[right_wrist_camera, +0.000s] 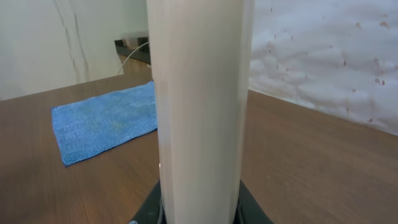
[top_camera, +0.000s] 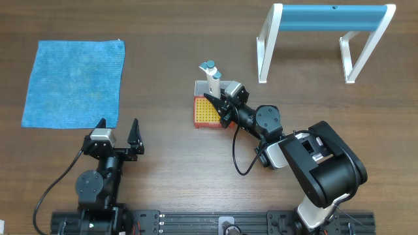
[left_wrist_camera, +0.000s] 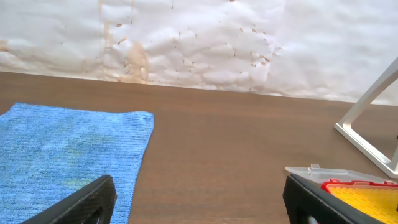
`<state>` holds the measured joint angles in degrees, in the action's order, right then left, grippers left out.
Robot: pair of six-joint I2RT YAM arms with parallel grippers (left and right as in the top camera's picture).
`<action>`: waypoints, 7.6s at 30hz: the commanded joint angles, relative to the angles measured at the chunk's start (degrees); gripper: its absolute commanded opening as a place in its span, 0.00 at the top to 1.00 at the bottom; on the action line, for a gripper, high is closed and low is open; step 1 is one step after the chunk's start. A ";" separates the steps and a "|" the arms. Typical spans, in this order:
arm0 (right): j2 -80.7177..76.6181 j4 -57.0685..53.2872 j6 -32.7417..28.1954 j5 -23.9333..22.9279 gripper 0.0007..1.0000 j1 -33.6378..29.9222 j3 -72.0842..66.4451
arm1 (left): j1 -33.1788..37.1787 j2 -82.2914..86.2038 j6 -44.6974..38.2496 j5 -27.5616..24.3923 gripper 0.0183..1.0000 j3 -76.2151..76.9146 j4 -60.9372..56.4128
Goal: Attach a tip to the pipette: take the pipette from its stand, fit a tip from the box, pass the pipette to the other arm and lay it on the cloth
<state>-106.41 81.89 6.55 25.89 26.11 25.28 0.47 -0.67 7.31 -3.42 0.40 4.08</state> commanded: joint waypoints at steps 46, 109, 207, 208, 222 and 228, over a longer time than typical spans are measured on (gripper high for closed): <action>-0.55 -0.81 -1.51 3.13 0.92 0.50 0.04 | 0.22 0.42 -0.55 0.22 0.13 -0.09 0.42; 12.28 -0.46 -3.08 3.56 0.92 0.20 1.22 | 0.22 0.42 -0.55 0.24 0.13 -0.09 0.42; 46.18 -56.04 29.92 25.77 0.92 -1.07 12.20 | -18.56 -81.57 52.17 -71.08 0.13 59.95 -39.93; 46.18 -56.04 29.99 26.60 0.92 -1.07 12.20 | -18.60 -81.57 52.17 -70.93 0.17 59.95 -39.93; 46.18 -56.06 31.39 27.45 0.16 -1.25 12.20 | -17.94 -82.42 50.40 -62.03 0.99 59.93 -37.42; 46.18 -56.13 36.13 46.42 0.16 -13.16 12.20 | -6.38 -84.02 24.68 -49.77 0.99 59.93 7.63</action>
<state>-60.97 24.29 39.09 57.93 20.75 36.42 -13.45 -82.50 50.98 -65.87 60.55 -6.20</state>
